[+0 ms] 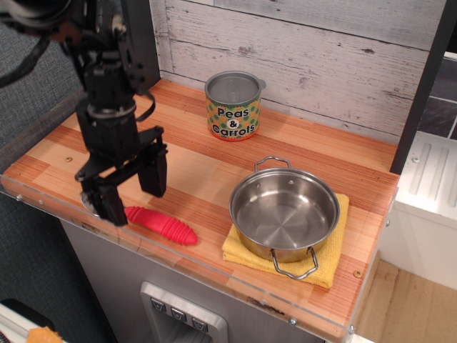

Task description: Pick up the red spoon and place it on the left of the pot

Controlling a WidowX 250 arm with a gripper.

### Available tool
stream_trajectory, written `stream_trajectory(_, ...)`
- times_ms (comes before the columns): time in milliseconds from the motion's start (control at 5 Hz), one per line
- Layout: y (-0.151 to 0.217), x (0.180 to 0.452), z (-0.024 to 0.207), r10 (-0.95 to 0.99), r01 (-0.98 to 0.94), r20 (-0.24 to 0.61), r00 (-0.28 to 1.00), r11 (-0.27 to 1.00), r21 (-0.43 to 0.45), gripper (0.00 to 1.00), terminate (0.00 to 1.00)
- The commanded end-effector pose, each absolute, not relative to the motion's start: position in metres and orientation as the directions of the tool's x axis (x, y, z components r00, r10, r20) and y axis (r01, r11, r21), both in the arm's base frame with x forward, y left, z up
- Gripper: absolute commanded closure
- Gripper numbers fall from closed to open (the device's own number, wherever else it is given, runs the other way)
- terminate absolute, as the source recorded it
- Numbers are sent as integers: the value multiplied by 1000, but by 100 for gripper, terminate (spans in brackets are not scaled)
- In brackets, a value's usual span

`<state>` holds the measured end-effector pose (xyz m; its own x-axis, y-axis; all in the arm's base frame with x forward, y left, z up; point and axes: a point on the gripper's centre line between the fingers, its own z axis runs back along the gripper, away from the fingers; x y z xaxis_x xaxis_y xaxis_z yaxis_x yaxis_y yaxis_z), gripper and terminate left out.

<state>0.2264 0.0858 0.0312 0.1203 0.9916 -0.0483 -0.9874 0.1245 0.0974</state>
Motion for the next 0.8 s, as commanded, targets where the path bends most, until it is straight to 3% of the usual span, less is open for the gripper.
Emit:
stream_trajectory(0, 80, 275, 71, 909, -893, -2, 416, 409, 187, 0, 0)
stream_trajectory(200, 82, 280, 81, 778, -770, -5, 628, 623, 141, 0, 0)
stream_trajectory(400, 82, 288, 91, 613, -614, 60, 788, 774, 152, 0, 0)
stream_trajectory(600, 89, 297, 102, 422, -432, 94, 902, 886, 167, 0, 100)
